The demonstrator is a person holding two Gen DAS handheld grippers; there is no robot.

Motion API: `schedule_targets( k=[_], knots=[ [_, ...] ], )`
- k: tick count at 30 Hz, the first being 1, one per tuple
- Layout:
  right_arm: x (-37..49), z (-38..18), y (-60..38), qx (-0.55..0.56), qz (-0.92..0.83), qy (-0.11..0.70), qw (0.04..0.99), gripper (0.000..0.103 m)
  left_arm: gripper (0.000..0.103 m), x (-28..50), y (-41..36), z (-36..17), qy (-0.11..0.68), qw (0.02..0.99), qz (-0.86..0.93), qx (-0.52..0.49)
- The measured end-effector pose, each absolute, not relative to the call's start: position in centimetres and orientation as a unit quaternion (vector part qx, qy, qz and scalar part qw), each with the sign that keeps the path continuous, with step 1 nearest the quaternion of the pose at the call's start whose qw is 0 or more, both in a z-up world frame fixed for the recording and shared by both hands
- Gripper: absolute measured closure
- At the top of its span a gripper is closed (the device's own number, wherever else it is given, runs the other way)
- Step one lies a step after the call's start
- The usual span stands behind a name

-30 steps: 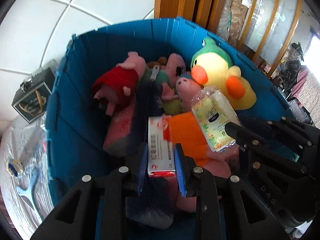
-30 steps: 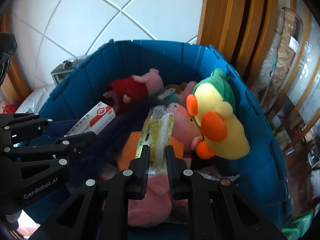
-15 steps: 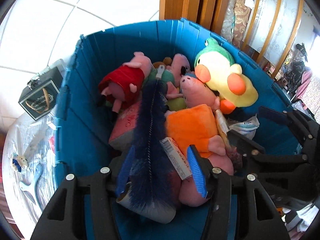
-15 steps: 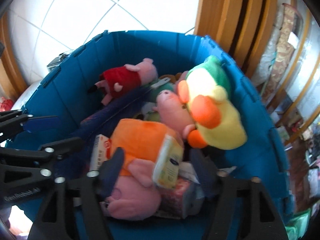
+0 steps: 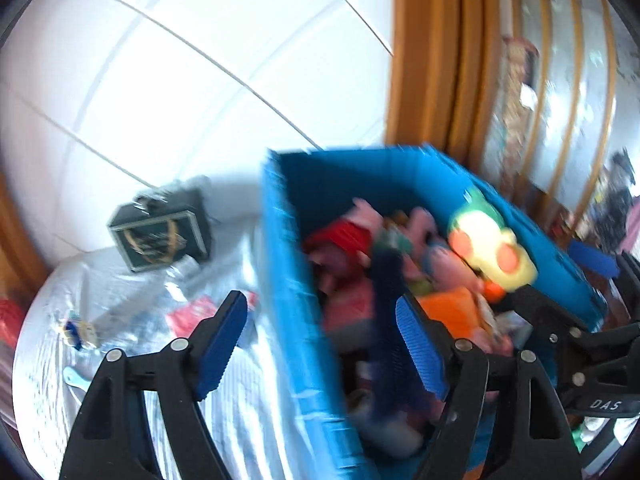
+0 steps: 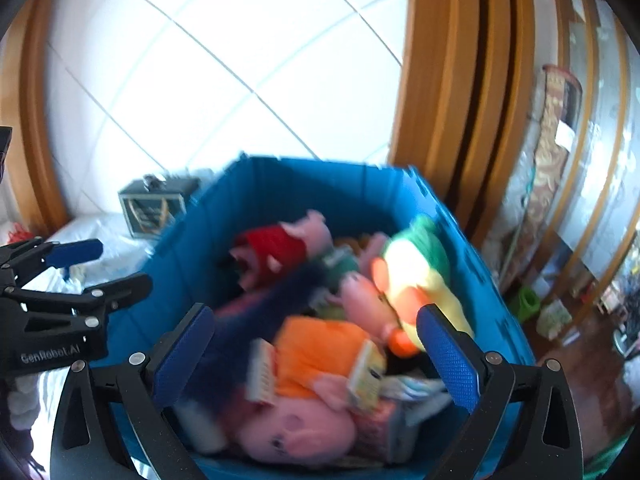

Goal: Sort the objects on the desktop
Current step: 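Move both tools back over the bed toward the small bear and tissues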

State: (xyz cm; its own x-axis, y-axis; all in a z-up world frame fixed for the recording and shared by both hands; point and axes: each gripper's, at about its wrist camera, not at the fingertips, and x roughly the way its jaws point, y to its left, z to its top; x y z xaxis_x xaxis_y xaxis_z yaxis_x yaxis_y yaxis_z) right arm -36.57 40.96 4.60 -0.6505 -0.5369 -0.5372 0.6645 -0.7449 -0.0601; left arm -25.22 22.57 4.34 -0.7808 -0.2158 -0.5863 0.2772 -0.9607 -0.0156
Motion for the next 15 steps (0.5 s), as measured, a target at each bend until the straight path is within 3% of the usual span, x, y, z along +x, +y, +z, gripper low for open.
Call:
schedule_targets(
  k=[8, 15],
  knots=[
    [-32.4, 6.2, 34.0, 0.225, -0.883, 0.070, 0.406, 0.000, 0.026, -19.4, 11.5, 3.9, 0.075, 0.206, -0.938, 0.270],
    [-28.7, 5.3, 25.4, 0.243, -0.860, 0.079, 0.441, 0.000, 0.026, -13.4, 0.0, 0.0, 0.078, 0.285, -0.914, 0.277]
  ],
)
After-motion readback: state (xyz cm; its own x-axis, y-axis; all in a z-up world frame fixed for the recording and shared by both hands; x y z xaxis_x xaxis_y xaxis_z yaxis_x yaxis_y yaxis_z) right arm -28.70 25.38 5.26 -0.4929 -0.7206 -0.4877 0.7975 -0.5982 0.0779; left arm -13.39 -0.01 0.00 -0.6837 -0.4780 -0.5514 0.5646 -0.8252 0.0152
